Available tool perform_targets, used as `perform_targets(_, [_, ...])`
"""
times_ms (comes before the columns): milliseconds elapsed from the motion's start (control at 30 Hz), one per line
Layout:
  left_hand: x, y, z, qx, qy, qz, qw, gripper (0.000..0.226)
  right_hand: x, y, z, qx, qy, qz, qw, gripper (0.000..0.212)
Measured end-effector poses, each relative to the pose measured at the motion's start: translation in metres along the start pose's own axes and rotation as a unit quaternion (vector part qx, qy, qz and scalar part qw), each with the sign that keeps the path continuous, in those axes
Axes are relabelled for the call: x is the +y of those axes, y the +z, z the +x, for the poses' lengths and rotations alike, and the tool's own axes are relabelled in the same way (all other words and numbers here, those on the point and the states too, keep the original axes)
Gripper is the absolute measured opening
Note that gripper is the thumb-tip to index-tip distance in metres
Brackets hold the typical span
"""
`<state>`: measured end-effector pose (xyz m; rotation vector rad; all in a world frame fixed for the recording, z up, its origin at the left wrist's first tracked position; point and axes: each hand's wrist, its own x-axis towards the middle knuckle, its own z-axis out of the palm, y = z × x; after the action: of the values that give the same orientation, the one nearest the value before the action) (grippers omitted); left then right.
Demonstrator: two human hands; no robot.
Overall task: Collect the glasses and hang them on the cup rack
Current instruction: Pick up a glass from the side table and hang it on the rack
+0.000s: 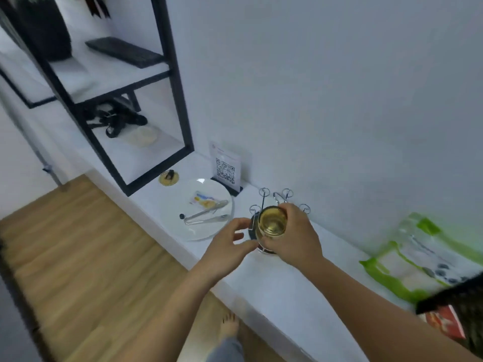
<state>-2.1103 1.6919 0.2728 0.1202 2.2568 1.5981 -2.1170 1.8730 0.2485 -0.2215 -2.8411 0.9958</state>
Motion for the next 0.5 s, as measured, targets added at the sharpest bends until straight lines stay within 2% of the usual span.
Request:
perform_targets(133, [-0.008,-0.013,0.085,-0.061,0.006,0.079,0.995,0.034,0.005,0.021,0.037,0.0,0.071,-0.019,0.997,0.085])
perform_targets(233, [-0.016,-0.014,0.124,-0.115,0.009,0.138,0.984,0.039,0.012,0.036,0.05,-0.03,0.119,-0.032,0.992,0.084])
perform_targets(500, [-0.043,0.002,0.163,-0.223,0.005,0.166,0.96,0.021,0.03,0.071,0.058,-0.1,0.228,-0.052,0.967,0.079])
